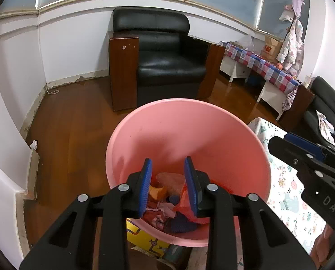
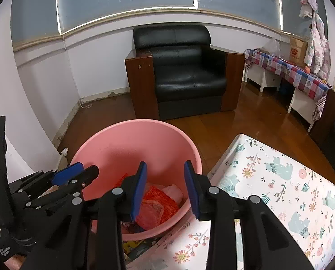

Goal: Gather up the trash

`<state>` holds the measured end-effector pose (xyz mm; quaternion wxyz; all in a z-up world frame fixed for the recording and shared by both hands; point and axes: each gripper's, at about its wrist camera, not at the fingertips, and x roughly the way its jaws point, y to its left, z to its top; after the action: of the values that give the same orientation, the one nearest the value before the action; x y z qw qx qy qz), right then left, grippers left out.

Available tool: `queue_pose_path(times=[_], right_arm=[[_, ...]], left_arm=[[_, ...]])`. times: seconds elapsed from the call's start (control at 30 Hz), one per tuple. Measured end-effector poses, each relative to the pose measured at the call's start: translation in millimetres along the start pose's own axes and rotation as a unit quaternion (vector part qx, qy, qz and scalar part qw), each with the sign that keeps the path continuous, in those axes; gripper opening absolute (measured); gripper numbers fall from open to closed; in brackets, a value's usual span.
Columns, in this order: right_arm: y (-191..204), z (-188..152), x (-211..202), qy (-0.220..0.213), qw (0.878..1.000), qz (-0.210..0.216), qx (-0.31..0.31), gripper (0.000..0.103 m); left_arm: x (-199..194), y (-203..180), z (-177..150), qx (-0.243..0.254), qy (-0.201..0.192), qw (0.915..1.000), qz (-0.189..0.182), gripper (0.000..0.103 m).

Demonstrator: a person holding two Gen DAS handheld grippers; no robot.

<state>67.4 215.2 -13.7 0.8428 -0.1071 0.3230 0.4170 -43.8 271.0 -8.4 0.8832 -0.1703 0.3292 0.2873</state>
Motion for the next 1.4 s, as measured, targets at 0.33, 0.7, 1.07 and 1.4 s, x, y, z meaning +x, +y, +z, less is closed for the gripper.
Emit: queue_pose_path(times=[0.33, 0.7, 1.07, 1.4], right_arm=[[-20, -24, -58, -0.033, 0.999, 0.007, 0.016, 0.053], [-46, -81, -125, -0.040, 0.999, -0.002, 0.029, 0.070], [-71, -103, -160, -0.053, 0.996, 0.010, 0.072, 0.071], [-81, -103, -185, -0.086, 0.993, 0.005, 0.085, 0.071]], left_arm=[[-30, -21, -1, 0.019, -0.017, 0.9996, -0.011, 0.030], [-67, -79, -16, 0.064, -0.029, 0.9971, -0.028, 0.050], [-85, -109, -32, 0.073, -0.029, 0.9969, -0.009, 0.050], [-97, -122, -45, 0.077, -0.035, 0.9964, 0.003, 0.050]])
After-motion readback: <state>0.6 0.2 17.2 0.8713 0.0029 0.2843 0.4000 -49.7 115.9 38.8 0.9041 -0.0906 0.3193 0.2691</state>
